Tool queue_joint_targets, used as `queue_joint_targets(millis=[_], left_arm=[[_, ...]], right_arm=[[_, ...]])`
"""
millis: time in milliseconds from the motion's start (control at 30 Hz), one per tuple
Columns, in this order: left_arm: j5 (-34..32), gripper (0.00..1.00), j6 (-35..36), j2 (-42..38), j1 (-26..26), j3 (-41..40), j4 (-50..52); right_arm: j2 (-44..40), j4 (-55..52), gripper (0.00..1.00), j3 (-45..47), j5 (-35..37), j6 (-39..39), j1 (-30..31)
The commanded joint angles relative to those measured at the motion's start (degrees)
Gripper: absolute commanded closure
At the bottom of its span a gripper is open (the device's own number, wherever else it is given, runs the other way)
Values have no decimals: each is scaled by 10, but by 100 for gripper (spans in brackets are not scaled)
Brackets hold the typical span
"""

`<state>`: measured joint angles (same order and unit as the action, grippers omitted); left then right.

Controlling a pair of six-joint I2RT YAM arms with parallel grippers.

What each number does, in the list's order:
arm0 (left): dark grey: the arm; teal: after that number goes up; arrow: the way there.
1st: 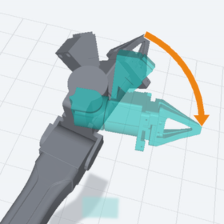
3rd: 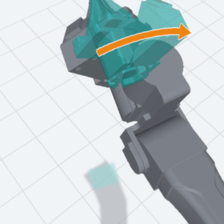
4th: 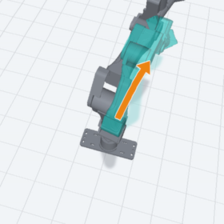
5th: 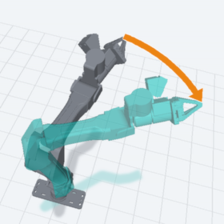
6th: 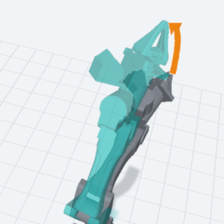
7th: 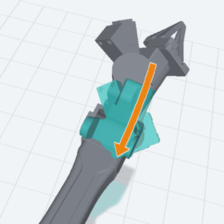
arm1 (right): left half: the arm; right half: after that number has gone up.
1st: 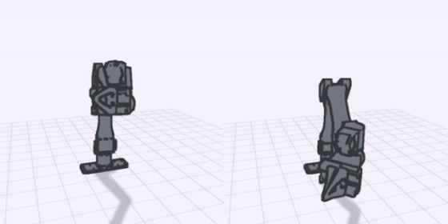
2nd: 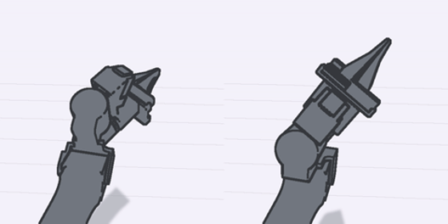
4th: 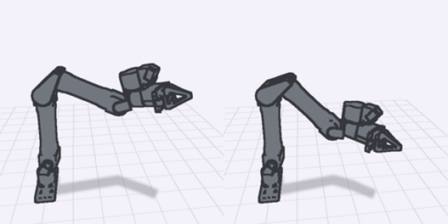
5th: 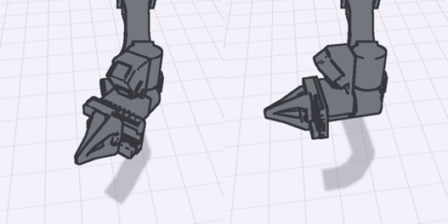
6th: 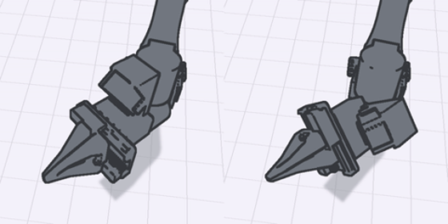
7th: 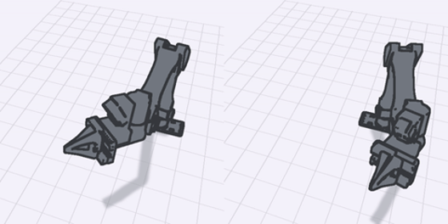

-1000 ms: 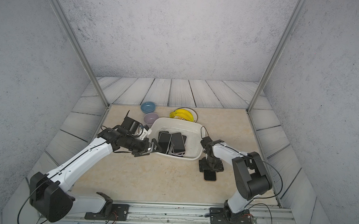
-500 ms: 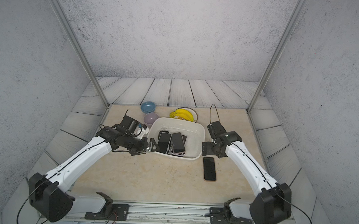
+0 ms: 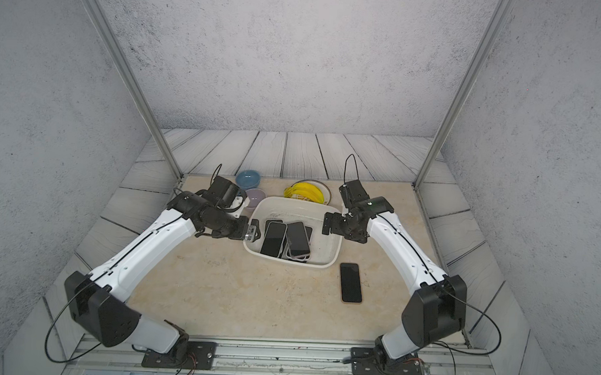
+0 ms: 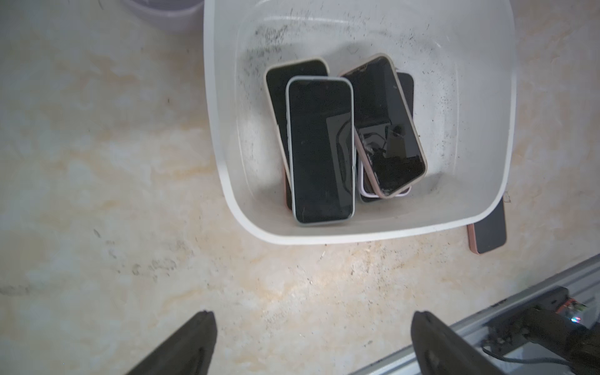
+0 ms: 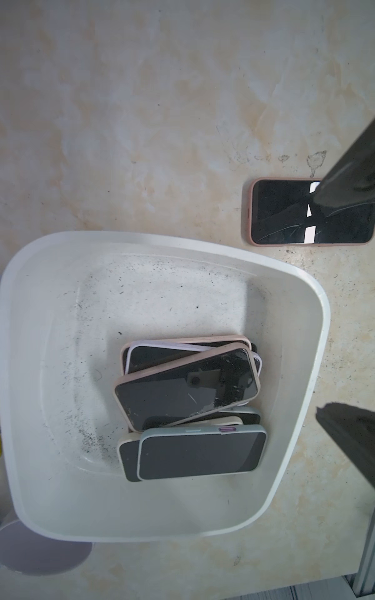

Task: Take the phone out of the storage box
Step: Place the phone at the center of the board, then pick up the phone from the storage box.

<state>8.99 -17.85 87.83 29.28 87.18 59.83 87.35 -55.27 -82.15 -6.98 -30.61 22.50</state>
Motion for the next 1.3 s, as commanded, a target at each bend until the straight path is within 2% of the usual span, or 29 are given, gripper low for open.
queue_joint_targets(millis=[0, 200, 400, 667, 1267], left_arm=[[-43, 0, 64, 75, 16, 58, 45], [-56, 0, 95, 196, 33, 146, 71], [-63, 0, 94, 269, 45, 190, 74], [-78, 2, 80, 315, 70, 208, 58], [-90, 4, 36, 355, 70, 201, 31]], right_arm=[[-28, 16, 0, 9, -15, -12, 2], [-45, 10, 0, 14, 9, 4, 1], [-51, 17, 0, 24, 14, 11, 1], [-42, 11, 0, 33, 11, 29, 0], [-25, 16, 0, 30, 6, 57, -8]])
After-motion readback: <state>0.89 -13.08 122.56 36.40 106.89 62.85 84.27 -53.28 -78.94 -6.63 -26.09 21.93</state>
